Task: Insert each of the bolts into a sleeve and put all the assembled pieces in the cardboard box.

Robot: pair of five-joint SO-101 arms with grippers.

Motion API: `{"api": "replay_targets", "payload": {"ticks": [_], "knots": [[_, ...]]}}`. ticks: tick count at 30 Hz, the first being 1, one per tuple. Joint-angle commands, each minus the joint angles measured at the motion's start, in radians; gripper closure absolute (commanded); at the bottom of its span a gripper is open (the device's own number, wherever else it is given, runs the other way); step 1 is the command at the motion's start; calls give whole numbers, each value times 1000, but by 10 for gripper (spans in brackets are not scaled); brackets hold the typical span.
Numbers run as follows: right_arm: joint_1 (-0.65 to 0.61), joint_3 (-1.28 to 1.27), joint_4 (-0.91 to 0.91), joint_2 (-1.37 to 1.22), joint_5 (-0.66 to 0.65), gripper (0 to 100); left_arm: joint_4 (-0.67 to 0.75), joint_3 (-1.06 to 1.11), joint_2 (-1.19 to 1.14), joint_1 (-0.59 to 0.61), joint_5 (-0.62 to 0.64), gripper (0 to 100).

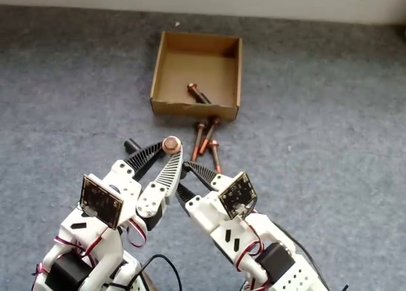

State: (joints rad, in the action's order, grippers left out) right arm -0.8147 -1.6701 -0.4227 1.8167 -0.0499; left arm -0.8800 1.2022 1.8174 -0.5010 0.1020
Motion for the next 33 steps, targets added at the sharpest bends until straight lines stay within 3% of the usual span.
{"api": "replay_targets", "payload": {"ticks": [1,9,17,29,33], "knots": [[27,-96,61,21,-6,995,-5,25,-1,10,-14,993],[27,-90,61,21,-6,995,-9,67,-4,22,-9,889],[27,-90,61,21,-6,995,-17,65,-8,150,34,830],[30,-97,62,21,-3,995,-230,-53,-8,150,49,771],[88,-96,62,21,2,995,-269,-77,-4,150,48,771]]}}
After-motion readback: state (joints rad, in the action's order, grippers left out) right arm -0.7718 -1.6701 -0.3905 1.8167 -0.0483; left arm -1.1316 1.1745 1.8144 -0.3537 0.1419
